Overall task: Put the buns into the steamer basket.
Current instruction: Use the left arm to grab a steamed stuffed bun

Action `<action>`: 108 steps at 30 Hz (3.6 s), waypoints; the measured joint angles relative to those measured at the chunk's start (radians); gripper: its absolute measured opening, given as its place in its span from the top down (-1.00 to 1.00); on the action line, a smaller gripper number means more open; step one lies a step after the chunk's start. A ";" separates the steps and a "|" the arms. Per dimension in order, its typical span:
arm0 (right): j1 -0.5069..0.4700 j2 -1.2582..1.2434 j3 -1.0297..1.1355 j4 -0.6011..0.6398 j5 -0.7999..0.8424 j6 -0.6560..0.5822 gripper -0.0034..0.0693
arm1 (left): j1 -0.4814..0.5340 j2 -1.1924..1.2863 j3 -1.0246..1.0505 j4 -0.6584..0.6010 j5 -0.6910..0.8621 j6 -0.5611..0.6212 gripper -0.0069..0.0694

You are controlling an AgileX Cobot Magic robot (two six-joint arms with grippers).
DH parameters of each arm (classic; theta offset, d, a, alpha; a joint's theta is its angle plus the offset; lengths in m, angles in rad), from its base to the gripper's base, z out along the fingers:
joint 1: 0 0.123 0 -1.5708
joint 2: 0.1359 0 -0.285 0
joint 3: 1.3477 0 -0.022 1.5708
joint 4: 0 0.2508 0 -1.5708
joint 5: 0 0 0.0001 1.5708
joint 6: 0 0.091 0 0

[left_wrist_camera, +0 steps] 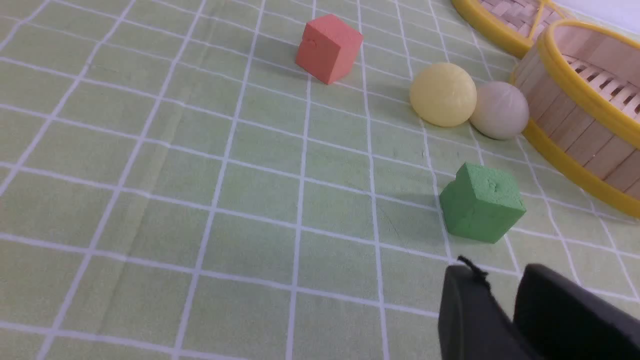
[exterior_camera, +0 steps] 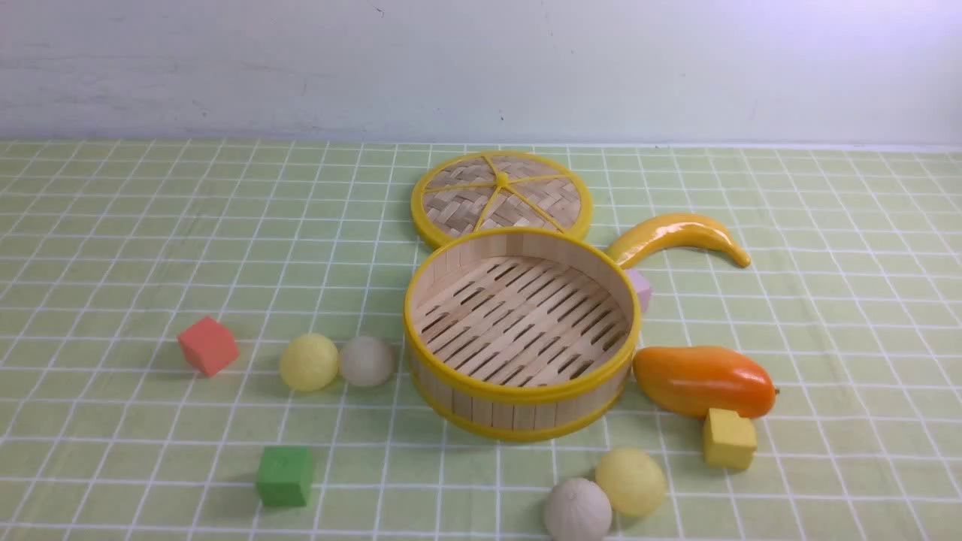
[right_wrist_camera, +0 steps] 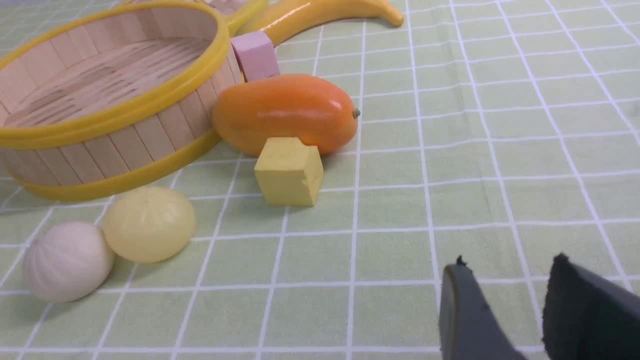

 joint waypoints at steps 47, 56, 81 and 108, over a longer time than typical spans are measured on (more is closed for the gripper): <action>0.000 0.000 0.000 0.000 0.000 0.000 0.25 | 0.000 0.375 -0.589 -0.272 0.309 0.061 0.85; 0.000 0.000 0.000 0.000 0.000 0.000 0.25 | 0.000 1.059 -0.970 -0.128 0.696 0.184 0.85; 0.000 0.000 0.000 0.000 0.000 0.000 0.25 | -0.087 1.785 -1.305 -0.172 0.404 0.413 0.17; 0.000 0.000 0.000 0.000 0.000 0.000 0.25 | -0.087 1.927 -1.309 -0.124 0.190 0.414 0.37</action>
